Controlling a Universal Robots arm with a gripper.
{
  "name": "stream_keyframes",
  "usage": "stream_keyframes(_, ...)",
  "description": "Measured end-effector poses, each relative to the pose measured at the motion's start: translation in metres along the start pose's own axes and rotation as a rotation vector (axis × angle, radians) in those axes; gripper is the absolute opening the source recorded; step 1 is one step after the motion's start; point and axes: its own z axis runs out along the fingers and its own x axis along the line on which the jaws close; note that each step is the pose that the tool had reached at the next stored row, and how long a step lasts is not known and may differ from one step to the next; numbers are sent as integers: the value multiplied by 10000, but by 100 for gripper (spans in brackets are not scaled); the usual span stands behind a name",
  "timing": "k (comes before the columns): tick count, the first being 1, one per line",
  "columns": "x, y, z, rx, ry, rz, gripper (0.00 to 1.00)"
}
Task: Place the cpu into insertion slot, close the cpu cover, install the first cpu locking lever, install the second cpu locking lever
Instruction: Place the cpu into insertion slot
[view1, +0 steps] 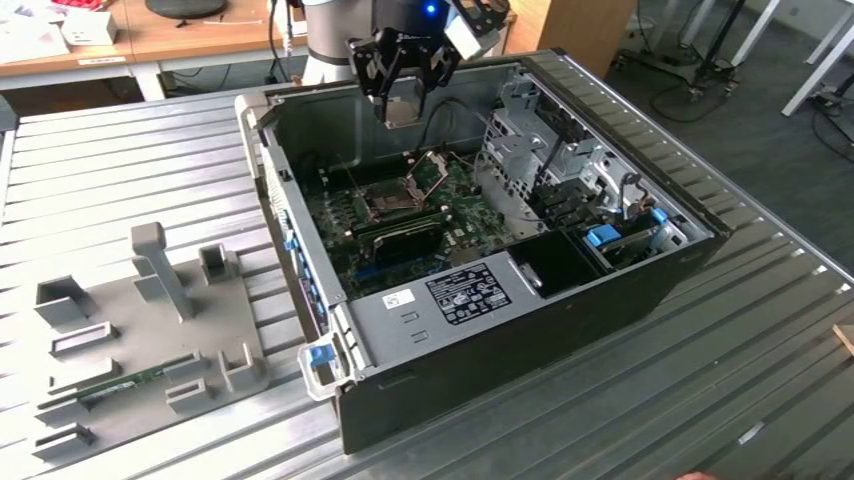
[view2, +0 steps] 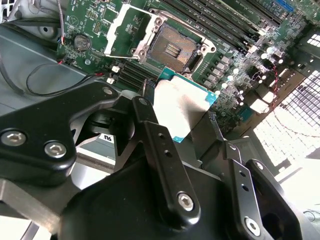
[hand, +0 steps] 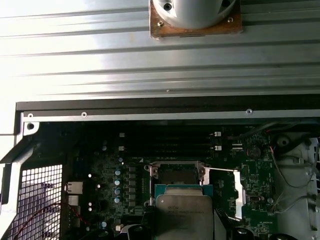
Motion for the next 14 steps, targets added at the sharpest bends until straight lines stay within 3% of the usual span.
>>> stream_keyframes(8,0,-2,15,-10,-1,0,54)
stream_keyframes(14,-1,-8,90,-12,1,0,54)
